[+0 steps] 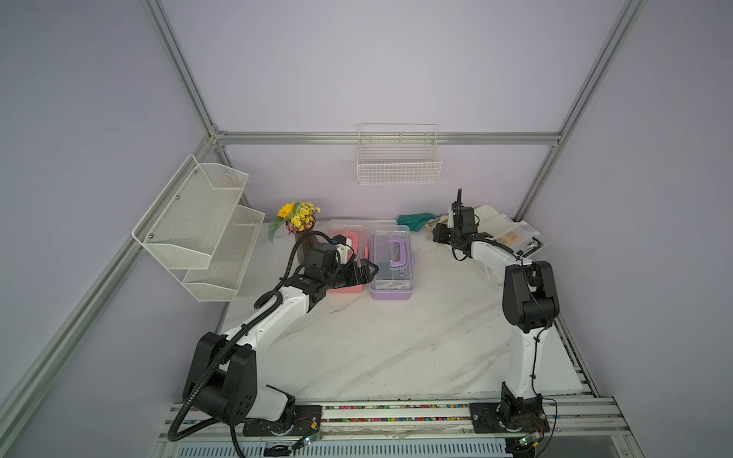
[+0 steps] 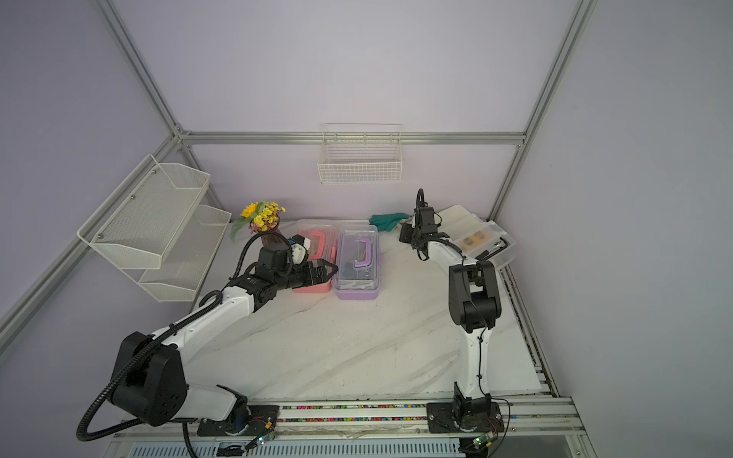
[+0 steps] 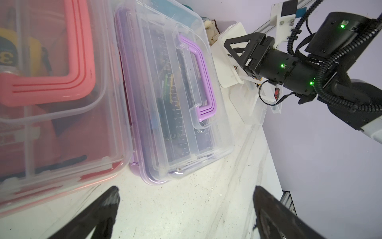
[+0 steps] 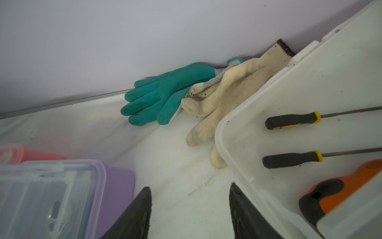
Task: Close toolboxes
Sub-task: Move the toolbox to the center of the board.
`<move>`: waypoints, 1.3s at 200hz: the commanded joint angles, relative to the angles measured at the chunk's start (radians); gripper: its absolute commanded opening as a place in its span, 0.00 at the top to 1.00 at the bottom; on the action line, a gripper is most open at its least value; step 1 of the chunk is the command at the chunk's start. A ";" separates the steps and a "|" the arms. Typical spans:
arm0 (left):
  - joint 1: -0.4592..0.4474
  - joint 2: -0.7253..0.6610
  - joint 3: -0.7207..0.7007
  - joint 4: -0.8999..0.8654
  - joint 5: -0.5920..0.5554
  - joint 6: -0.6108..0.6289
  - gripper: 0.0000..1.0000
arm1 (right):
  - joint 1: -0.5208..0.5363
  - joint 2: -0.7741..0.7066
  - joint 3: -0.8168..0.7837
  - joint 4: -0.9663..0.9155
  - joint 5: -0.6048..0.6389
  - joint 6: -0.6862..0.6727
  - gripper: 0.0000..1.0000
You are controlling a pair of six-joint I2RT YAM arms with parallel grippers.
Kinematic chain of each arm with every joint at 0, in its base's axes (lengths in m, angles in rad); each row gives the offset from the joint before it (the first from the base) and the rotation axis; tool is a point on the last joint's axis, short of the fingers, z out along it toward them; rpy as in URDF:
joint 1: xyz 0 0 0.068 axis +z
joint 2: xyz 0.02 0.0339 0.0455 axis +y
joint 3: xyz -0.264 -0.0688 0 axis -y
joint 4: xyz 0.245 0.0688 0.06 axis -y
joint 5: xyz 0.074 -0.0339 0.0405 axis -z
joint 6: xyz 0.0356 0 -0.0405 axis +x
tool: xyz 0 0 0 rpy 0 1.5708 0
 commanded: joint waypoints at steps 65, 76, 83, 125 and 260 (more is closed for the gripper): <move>0.001 0.012 -0.003 0.063 0.018 -0.015 0.00 | 0.003 0.145 0.219 -0.172 0.200 -0.227 0.46; -0.001 0.014 0.000 0.063 0.021 -0.014 0.00 | 0.004 0.162 0.231 -0.180 0.205 -0.240 0.47; -0.001 0.015 -0.001 0.063 0.023 -0.016 0.00 | 0.003 0.172 0.242 -0.186 0.205 -0.248 0.47; 0.000 0.007 -0.015 0.072 0.015 -0.026 0.00 | 0.002 0.215 0.276 -0.213 0.162 -0.280 0.70; 0.000 -0.014 -0.039 0.080 0.003 -0.037 0.00 | 0.002 0.255 0.271 -0.217 0.187 -0.436 0.63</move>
